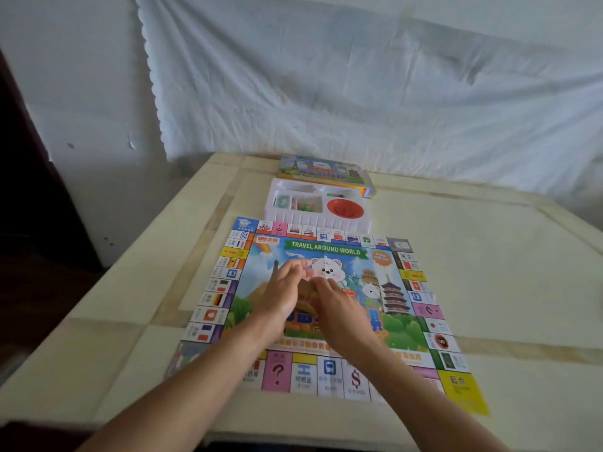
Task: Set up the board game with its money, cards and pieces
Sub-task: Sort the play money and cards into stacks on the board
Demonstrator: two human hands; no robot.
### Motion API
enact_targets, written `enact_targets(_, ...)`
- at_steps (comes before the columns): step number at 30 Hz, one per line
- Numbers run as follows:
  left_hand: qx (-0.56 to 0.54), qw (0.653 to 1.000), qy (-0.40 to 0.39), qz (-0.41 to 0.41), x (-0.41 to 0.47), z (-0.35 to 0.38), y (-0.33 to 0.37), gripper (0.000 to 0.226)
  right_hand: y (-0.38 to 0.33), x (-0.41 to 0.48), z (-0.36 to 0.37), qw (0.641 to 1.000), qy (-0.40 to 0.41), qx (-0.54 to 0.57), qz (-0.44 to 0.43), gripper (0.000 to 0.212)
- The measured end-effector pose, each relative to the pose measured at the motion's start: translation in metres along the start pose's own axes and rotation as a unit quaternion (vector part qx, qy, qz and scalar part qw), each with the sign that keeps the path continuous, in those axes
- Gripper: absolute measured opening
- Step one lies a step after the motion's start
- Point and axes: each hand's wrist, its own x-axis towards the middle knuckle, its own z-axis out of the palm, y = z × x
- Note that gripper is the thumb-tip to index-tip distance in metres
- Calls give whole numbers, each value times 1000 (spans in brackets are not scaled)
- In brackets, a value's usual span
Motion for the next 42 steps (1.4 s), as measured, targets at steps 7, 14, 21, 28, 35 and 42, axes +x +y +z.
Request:
enact_targets(7, 80, 997, 7, 19, -13, 10, -7, 30, 1, -3, 11, 999, -15, -20, -22, 39)
enact_targets(14, -208, 968, -139, -31, 13, -19, 5, 59, -3, 11, -17, 723, -83, 661, 185, 7)
enact_targets(21, -260, 943, -188, -93, 27, -38, 18, 32, -37, 43, -20, 868, -27, 478, 135, 18)
enact_targets(28, -299, 939, -129, -107, 42, -51, 10, 35, -25, 64, -1, 929, 96, 335, 123, 14)
enact_targets(35, -314, 919, -211, -108, 39, -59, 5, 35, -12, 62, 11, 837, 62, 522, 153, 12)
enact_targets(42, -195, 969, -140, -55, 41, -55, 0, 34, -1, 52, 16, 770, -5, 628, 112, 13)
